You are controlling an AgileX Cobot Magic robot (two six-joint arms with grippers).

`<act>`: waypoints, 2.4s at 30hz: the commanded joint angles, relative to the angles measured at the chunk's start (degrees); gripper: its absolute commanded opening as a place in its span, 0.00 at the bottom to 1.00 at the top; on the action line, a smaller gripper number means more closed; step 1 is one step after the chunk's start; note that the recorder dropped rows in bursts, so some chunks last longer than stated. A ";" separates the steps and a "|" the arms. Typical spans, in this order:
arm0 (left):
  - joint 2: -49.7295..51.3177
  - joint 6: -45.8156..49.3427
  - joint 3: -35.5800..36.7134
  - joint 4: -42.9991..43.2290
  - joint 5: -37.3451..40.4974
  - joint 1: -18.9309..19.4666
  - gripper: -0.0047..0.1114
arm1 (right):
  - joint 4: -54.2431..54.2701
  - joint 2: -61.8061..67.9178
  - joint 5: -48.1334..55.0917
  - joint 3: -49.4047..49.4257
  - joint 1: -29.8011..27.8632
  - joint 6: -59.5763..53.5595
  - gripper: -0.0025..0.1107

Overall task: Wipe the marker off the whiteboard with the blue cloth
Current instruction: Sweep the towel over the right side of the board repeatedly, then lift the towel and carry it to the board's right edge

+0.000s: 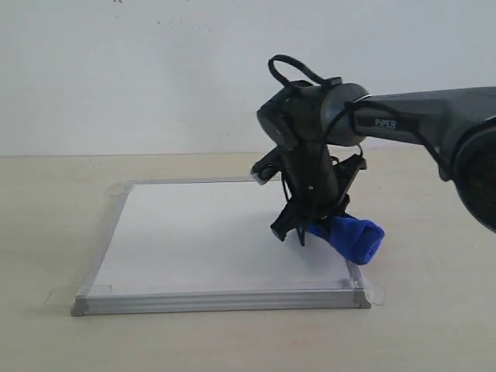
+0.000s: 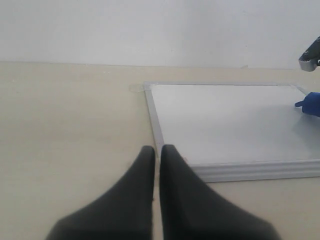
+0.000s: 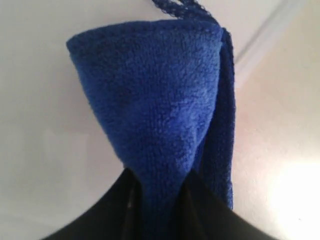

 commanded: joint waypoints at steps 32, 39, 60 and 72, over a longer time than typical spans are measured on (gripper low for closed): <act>-0.15 0.28 0.22 0.26 0.07 0.02 0.07 | 18.97 -7.05 -2.57 -0.37 -13.67 9.87 0.02; -0.15 0.28 0.22 0.26 0.07 0.02 0.07 | 19.47 -6.24 -0.47 -0.37 -16.95 12.55 0.02; -0.15 0.28 0.22 0.26 0.07 0.02 0.07 | 22.58 -1.76 -4.49 -0.26 -18.02 11.15 0.02; -0.15 0.28 0.22 0.26 0.07 0.02 0.07 | 22.73 -0.85 -3.31 -0.26 -18.02 11.83 0.02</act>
